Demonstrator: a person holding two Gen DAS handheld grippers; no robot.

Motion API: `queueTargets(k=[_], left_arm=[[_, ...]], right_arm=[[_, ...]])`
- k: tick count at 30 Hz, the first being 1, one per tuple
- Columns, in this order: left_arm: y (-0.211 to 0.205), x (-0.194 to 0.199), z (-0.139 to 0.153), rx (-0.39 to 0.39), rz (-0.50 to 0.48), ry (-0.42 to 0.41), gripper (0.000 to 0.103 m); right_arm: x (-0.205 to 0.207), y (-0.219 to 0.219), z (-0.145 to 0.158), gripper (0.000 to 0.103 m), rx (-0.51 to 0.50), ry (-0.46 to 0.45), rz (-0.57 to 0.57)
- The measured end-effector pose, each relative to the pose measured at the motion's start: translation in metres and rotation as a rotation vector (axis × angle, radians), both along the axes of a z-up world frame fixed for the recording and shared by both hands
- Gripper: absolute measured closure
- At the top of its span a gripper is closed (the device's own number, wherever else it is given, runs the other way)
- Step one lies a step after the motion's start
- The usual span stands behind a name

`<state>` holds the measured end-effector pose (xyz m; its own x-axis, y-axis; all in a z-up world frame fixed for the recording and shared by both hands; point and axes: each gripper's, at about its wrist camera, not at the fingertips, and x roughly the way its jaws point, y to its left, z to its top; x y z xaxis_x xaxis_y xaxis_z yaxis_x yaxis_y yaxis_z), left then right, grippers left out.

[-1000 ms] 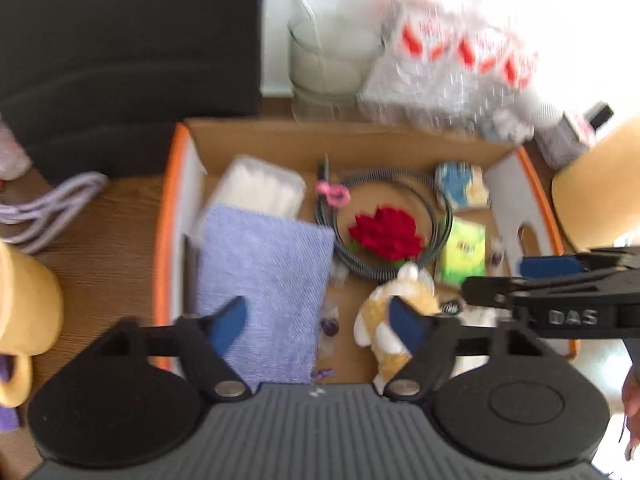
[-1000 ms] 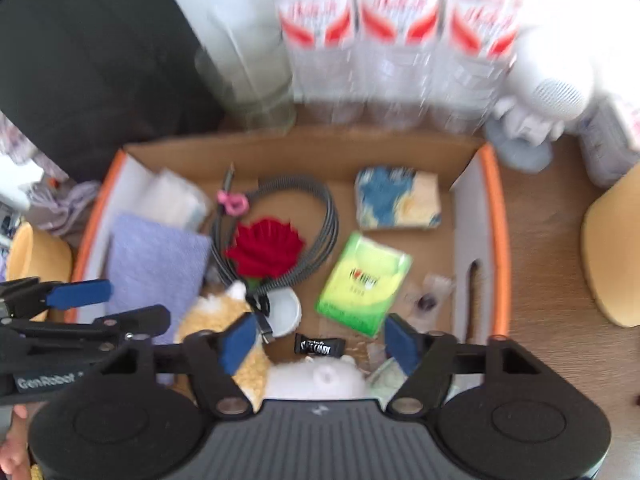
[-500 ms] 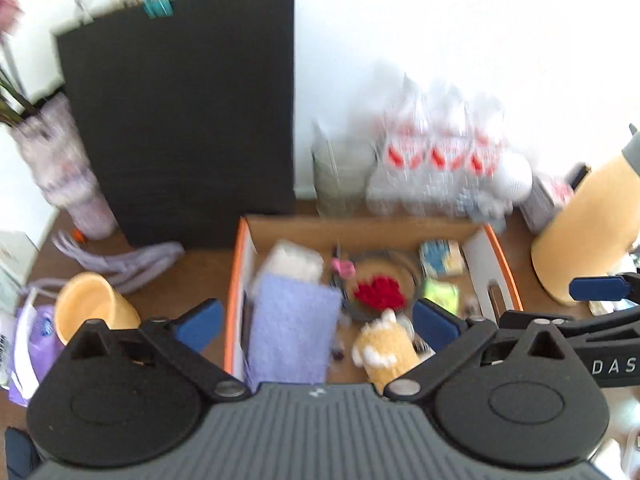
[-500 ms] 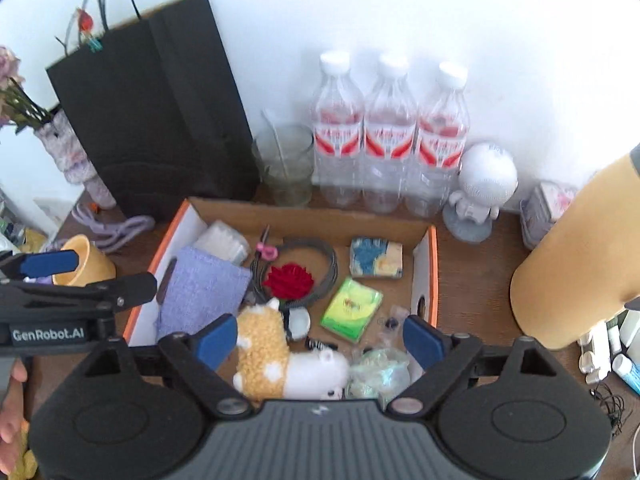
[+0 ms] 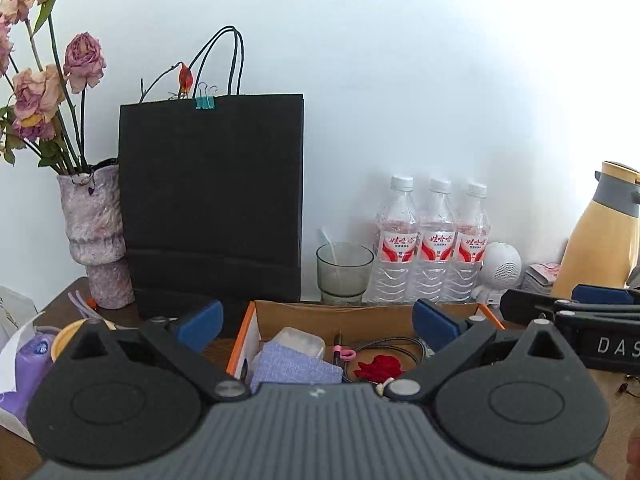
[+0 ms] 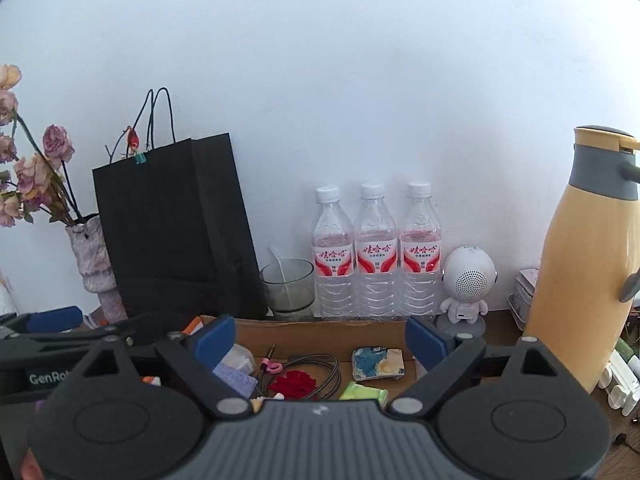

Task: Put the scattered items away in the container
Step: 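Withdraw both grippers back toward the tissue and cap on the desk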

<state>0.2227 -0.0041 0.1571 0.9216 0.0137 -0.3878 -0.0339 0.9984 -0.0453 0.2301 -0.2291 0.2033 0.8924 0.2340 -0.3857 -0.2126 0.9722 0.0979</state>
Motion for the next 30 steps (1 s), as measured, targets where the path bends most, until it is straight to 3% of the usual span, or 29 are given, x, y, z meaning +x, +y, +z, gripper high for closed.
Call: queueTargets(k=[6, 10, 13, 16, 20, 24, 30], left_arm=[[-0.003, -0.046, -0.02, 0.074, 0.015, -0.025, 0.0], [-0.001, -0.11, -0.043, 0.024, -0.015, 0.023, 0.0], [0.001, -0.169, -0.068, 0.016, -0.002, -0.014, 0.0], [0.001, -0.215, -0.09, 0.023, 0.014, 0.025, 0.0], [-0.003, -0.261, -0.107, 0.052, -0.069, 0.091, 0.0], [-0.006, -0.277, -0.114, 0.137, -0.098, 0.095, 0.0], [-0.007, -0.243, -0.112, 0.126, -0.121, 0.127, 0.0]], right_arm=[[-0.053, -0.002, -0.018, 0.01, 0.003, -0.009, -0.044], [-0.115, -0.005, -0.043, 0.009, 0.04, 0.022, -0.006], [-0.165, -0.01, -0.066, 0.0, 0.063, 0.045, 0.02], [-0.212, -0.015, -0.091, 0.0, 0.084, 0.077, 0.032], [-0.265, -0.025, -0.107, 0.0, 0.076, 0.089, 0.036], [-0.295, -0.034, -0.116, 0.0, 0.035, 0.109, 0.001], [-0.259, -0.039, -0.125, 0.0, -0.005, 0.19, -0.021]])
